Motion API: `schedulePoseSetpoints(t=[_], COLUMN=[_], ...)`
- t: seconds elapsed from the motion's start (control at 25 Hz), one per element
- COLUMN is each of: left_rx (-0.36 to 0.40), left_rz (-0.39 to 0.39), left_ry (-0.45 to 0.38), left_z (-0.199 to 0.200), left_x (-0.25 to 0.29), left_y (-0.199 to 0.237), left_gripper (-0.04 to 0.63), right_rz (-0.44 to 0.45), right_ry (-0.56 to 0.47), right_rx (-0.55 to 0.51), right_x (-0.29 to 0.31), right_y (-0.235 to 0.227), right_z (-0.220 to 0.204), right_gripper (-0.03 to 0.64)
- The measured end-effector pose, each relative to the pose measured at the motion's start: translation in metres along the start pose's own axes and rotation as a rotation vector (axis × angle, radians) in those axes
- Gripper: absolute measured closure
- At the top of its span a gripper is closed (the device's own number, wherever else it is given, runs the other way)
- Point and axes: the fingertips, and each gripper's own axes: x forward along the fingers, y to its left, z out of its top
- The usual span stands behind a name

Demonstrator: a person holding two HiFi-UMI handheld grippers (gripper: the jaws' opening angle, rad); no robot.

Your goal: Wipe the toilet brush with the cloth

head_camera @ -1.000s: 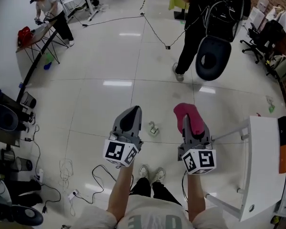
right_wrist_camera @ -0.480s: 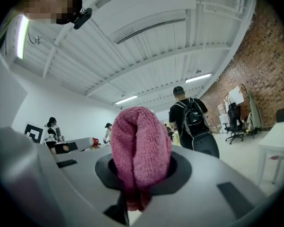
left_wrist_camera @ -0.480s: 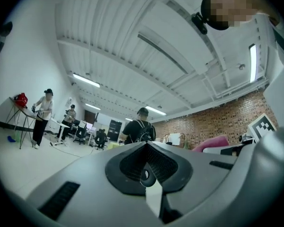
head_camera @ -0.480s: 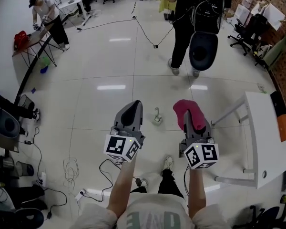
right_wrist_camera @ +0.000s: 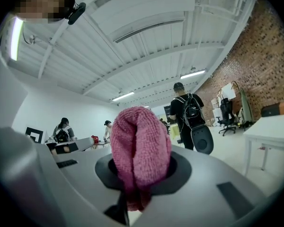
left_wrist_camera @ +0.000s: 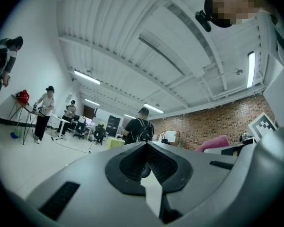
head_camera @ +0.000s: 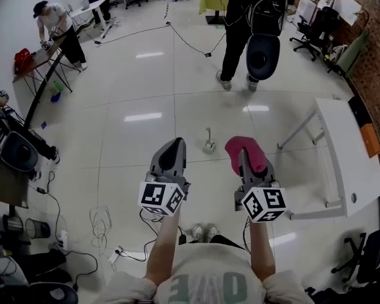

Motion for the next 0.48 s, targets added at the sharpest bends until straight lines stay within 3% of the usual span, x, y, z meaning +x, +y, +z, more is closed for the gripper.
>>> schedulePoseSetpoints(t=[0.28,0.48], left_rx=[-0.002,0.040], left_rz=[0.020,0.011], left_ry=[0.017,0.019], left_z=[-0.001,0.001], left_x=[-0.016,-0.021], left_y=[-0.009,-0.025], left_gripper=[0.592,0.592], right_rz=[0.036,0.056], right_ry=[0.023,0.034], right_rx=[-0.046,-0.036], right_x=[-0.016,-0.028], right_y=[0.019,0.023], right_z=[0.001,-0.009], right_gripper=[0.548,0.548])
